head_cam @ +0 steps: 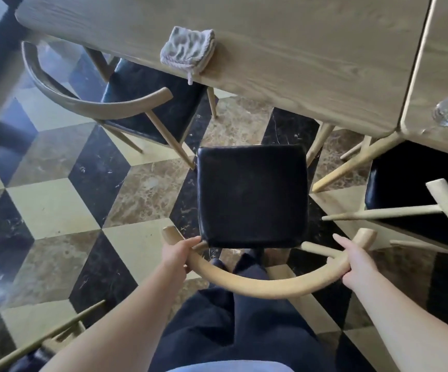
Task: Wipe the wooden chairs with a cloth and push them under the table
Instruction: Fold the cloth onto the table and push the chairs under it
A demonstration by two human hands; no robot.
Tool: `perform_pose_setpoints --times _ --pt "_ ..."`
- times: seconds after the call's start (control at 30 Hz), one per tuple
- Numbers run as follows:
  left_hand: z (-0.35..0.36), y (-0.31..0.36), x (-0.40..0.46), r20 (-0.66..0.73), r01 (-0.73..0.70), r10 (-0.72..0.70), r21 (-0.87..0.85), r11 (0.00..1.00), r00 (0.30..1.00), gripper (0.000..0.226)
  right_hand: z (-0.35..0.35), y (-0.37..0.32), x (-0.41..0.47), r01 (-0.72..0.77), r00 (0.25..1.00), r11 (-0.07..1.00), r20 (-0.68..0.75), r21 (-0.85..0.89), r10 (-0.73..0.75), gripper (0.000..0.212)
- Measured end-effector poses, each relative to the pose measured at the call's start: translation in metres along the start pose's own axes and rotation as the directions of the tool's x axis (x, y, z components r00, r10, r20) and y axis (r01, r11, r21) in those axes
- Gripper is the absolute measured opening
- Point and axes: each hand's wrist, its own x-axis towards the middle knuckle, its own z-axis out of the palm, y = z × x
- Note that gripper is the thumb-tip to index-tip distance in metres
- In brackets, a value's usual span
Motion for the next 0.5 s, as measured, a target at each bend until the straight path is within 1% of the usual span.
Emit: perform_pose_setpoints --times 0.1,0.2,0.27,0.33,0.43,0.5 --pt "0.002 0.003 0.004 -0.062 0.048 -0.048 -0.008 0.999 0.997 0.039 -0.001 -0.001 0.001 0.010 1.000 1.000 -0.002 -0.005 -0.010 0.063" --pt "0.004 0.007 -0.001 -0.080 0.054 -0.056 -0.022 0.998 0.995 0.036 -0.005 -0.003 -0.002 -0.005 1.000 1.000 0.002 0.006 0.005 0.059" --pt "0.004 0.012 -0.006 -0.077 0.046 -0.048 -0.025 0.999 0.996 0.031 -0.003 -0.007 -0.008 -0.005 1.000 1.000 0.000 0.023 0.005 0.060" --pt "0.006 0.025 -0.010 -0.052 0.011 -0.013 -0.043 0.999 0.999 0.028 0.001 -0.017 -0.012 0.001 1.000 1.000 0.011 0.007 -0.001 0.066" --pt "0.009 0.052 -0.014 -0.031 -0.015 0.015 -0.028 0.999 0.999 0.029 0.009 -0.033 -0.014 0.009 1.000 0.999 0.020 -0.036 -0.009 0.074" --pt "0.010 0.069 -0.016 -0.010 -0.034 0.034 -0.031 0.999 0.999 0.031 0.013 -0.039 -0.016 0.013 1.000 0.998 0.011 -0.057 -0.013 0.074"
